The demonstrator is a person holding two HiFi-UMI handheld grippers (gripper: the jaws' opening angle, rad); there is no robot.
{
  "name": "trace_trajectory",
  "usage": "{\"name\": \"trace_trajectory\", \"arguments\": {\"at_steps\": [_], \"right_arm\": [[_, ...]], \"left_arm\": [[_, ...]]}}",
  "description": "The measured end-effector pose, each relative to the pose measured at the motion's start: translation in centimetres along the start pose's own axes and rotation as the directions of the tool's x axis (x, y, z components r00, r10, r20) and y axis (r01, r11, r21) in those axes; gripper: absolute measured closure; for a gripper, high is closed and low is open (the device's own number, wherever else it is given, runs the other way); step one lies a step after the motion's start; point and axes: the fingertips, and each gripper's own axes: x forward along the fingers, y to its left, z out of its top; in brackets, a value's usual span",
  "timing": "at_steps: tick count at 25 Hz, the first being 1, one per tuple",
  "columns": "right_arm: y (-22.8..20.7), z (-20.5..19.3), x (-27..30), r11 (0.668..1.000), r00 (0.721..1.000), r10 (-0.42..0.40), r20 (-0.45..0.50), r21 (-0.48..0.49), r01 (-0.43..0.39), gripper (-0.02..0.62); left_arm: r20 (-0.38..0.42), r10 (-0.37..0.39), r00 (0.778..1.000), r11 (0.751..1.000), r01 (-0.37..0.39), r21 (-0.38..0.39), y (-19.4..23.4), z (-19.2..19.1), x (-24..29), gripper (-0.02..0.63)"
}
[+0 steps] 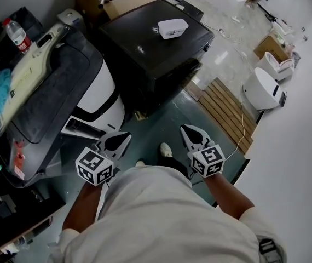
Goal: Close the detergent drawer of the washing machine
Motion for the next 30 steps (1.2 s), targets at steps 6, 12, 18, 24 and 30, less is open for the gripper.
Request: {"name": "trace_trajectory", "arguments": {"at_steps": [6, 12, 18, 24, 30], "right_arm": [[2.2, -0.2, -1.8, 0.999, 1.000, 0.026, -0.012, -0.024, -0.027, 0.586], [3.2, 0.0, -2.1, 0.999, 0.999, 0.037, -0.003, -0.025, -0.038, 0.586], [4.3, 0.4, -2.3, 0.997, 0.998, 0.060, 0.002, -0.056, -0.059, 0.586], [4.5, 0.3, -2.8, 0.996, 0.998, 0.056, 0.017, -0.070, -0.055, 0.587], [4.3, -0.2, -3.5, 0.997, 0.999, 0.045, 0.024, -0.056, -0.043, 0.590]], "left_arm": [[-0.010, -0.025, 1.000, 0.999, 0.025, 0.025, -0.8, -0.3, -1.0, 0.609], [-0.011, -0.025, 1.000, 0.999, 0.026, 0.026, -1.4, -0.8, -2.2, 0.609], [-0.008, -0.023, 1.000, 1.000, 0.023, 0.016, -1.9, -1.3, -2.7, 0.609], [-0.012, -0.022, 1.000, 1.000, 0.022, 0.011, -2.2, -1.9, -2.9, 0.609], [-0.020, -0.037, 0.999, 0.999, 0.037, 0.012, -2.9, -2.1, -2.4, 0.609]]}}
